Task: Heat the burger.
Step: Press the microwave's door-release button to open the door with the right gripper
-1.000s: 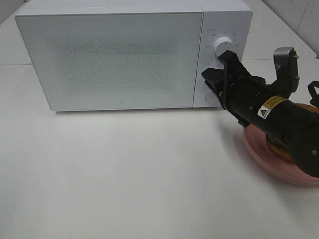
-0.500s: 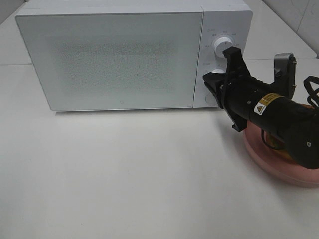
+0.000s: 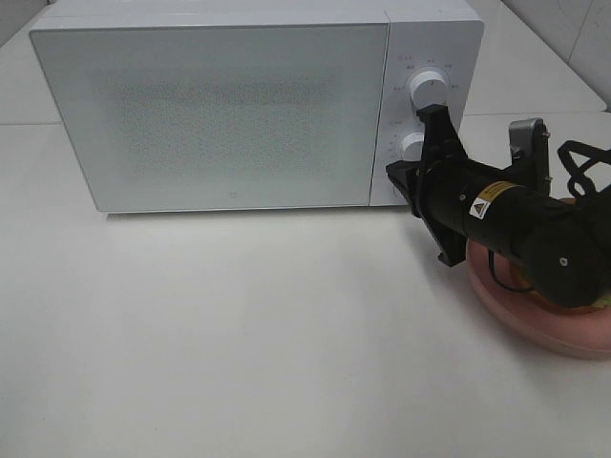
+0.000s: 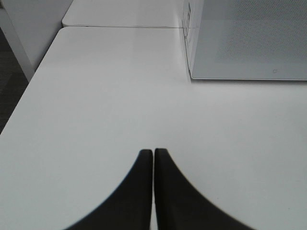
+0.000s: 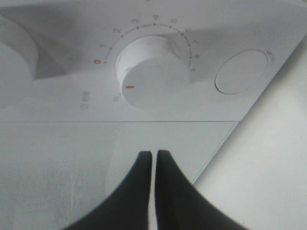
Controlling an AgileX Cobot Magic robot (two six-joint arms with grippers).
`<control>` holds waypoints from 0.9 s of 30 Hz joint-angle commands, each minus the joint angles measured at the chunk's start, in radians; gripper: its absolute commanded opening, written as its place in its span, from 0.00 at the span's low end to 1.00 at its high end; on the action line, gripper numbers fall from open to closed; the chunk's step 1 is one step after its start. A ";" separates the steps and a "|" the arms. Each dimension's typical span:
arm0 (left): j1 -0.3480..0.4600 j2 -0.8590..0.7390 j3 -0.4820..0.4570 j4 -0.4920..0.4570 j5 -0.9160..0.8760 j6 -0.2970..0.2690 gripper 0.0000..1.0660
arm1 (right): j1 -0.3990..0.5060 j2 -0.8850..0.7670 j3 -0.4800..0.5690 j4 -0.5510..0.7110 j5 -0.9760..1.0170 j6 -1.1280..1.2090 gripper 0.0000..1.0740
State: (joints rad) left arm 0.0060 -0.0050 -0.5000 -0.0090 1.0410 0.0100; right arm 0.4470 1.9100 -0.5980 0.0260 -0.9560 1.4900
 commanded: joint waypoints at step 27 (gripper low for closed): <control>0.003 -0.017 0.003 -0.001 -0.008 -0.001 0.00 | 0.006 0.171 -0.123 0.255 -0.058 -0.031 0.00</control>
State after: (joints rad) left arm 0.0060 -0.0050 -0.5000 -0.0090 1.0410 0.0100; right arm 0.4470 2.0830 -0.6950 0.2660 -1.0180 1.4830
